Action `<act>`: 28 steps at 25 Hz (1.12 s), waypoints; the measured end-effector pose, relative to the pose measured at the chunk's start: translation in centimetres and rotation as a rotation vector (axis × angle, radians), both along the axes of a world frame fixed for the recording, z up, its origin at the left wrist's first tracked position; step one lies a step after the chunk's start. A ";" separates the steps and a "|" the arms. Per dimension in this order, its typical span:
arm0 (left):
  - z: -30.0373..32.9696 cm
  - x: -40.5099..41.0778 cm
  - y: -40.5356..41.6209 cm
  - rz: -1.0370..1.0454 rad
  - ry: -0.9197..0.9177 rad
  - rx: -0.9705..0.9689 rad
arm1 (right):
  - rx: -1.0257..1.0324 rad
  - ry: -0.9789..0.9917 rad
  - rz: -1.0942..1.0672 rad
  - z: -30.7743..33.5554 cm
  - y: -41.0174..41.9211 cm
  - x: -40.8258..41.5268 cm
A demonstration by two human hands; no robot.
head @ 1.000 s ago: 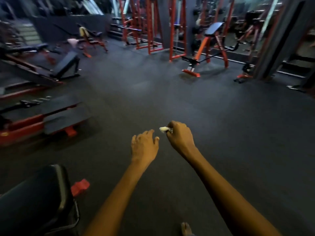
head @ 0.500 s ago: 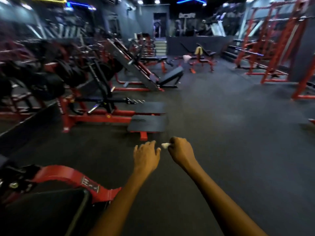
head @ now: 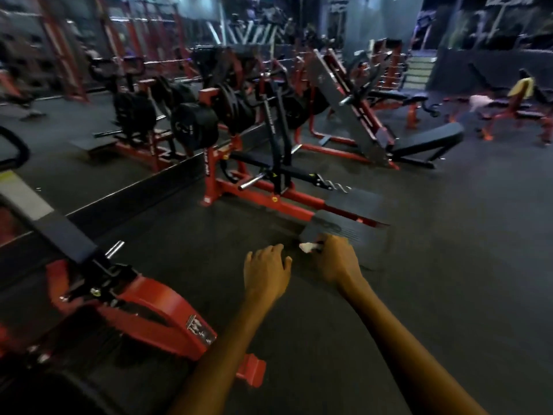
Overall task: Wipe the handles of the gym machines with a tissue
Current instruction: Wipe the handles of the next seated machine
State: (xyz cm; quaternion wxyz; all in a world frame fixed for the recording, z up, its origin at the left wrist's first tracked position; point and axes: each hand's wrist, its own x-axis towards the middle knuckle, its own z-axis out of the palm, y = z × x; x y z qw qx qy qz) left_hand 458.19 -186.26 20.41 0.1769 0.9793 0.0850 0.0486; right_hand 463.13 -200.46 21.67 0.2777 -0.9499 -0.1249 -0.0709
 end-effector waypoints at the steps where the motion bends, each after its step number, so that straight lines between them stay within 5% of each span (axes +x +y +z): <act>1: -0.3 2.4 1.1 0.029 0.004 0.006 | 0.012 0.000 0.047 -0.5 1.2 2.9; 14: 0.2 32.7 19.6 0.599 0.013 0.066 | 0.020 -0.009 0.641 0.4 25.7 40.4; 28: 0.0 45.5 52.4 1.172 -0.070 0.073 | 0.104 -0.047 1.248 1.4 65.9 56.4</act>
